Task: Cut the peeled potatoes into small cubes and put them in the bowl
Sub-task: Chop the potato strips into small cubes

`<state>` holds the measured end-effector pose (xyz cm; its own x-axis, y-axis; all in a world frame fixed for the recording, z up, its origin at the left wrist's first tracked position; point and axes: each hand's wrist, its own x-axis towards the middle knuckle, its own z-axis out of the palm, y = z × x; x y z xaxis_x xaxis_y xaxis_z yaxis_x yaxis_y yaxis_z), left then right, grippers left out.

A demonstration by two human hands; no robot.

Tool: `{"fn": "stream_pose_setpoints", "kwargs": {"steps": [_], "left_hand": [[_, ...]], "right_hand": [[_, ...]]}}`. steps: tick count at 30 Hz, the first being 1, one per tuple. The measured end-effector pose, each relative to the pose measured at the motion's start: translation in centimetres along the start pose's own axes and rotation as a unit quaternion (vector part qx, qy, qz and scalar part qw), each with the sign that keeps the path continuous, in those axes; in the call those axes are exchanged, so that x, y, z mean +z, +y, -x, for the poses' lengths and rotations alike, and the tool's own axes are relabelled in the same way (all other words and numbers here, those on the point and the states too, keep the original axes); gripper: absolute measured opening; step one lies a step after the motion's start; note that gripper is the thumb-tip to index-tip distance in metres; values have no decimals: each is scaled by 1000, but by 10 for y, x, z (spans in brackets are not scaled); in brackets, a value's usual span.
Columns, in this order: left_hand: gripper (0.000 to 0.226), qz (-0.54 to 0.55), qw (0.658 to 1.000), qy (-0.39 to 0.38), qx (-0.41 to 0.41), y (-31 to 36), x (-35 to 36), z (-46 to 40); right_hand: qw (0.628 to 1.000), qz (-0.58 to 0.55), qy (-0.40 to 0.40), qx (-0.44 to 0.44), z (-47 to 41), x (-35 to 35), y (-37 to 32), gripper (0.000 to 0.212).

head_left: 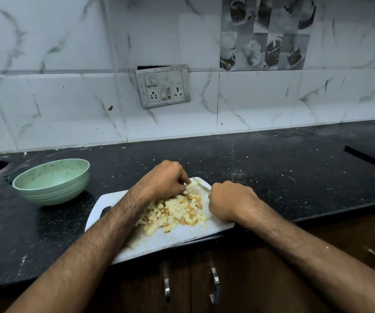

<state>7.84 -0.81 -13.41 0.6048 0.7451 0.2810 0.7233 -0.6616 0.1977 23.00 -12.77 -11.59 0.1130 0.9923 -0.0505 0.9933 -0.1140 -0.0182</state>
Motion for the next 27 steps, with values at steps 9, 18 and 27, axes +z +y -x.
{"fn": "stream_pose_setpoints", "kwargs": {"steps": [9,18,27], "left_hand": [[21,-3,1000,7,-7,-1,1,2],[17,12,1000,5,-4,-3,2,0],[15,29,999,17,-12,-4,2,2]], "right_hand": [[1000,2,18,-7,10,-9,12,27],[1000,-4,3,-8,13,-12,3,28],[1000,9,17,-8,9,1,6,29]]}}
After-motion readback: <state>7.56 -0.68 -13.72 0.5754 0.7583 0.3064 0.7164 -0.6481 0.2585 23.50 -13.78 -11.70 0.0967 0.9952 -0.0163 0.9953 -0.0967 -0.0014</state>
